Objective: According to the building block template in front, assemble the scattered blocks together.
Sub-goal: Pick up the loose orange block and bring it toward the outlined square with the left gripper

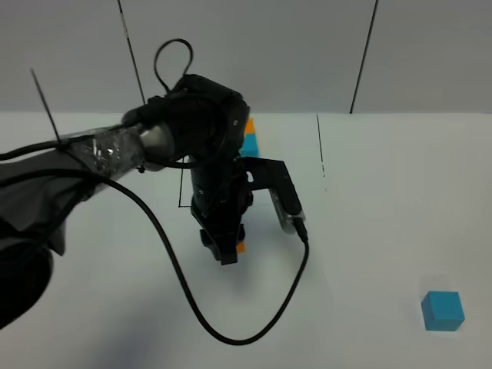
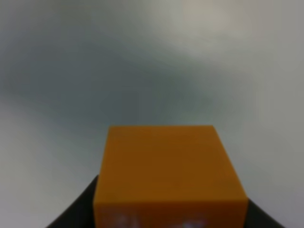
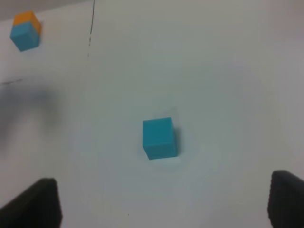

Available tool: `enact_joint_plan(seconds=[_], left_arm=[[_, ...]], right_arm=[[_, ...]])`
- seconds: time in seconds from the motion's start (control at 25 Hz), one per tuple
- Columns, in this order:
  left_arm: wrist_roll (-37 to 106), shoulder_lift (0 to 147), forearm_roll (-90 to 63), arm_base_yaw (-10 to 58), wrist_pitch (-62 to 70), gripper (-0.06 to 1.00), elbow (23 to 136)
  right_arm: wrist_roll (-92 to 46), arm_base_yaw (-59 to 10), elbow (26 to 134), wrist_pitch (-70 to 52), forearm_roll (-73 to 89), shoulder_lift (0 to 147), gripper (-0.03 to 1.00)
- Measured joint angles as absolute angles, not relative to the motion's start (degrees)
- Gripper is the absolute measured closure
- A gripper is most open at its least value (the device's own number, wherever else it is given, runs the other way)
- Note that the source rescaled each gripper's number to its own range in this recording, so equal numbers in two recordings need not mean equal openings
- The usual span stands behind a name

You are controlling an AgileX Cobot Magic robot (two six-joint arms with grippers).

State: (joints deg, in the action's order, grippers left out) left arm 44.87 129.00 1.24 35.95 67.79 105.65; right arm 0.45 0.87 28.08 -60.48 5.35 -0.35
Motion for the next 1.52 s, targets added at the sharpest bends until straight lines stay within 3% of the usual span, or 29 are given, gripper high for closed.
enact_joint_plan(seconds=[0.64,1.52], left_arm=[[49.5,138.2,3.4,43.6,67.6,0.94,120.7],[49.6,143.8,0.0,43.8,67.8,0.94,121.3]], right_arm=[[0.5,0.9,28.1,-60.5,5.3,-0.4,0.23],[0.5,0.9,28.1,-60.5,5.3,-0.4,0.23]])
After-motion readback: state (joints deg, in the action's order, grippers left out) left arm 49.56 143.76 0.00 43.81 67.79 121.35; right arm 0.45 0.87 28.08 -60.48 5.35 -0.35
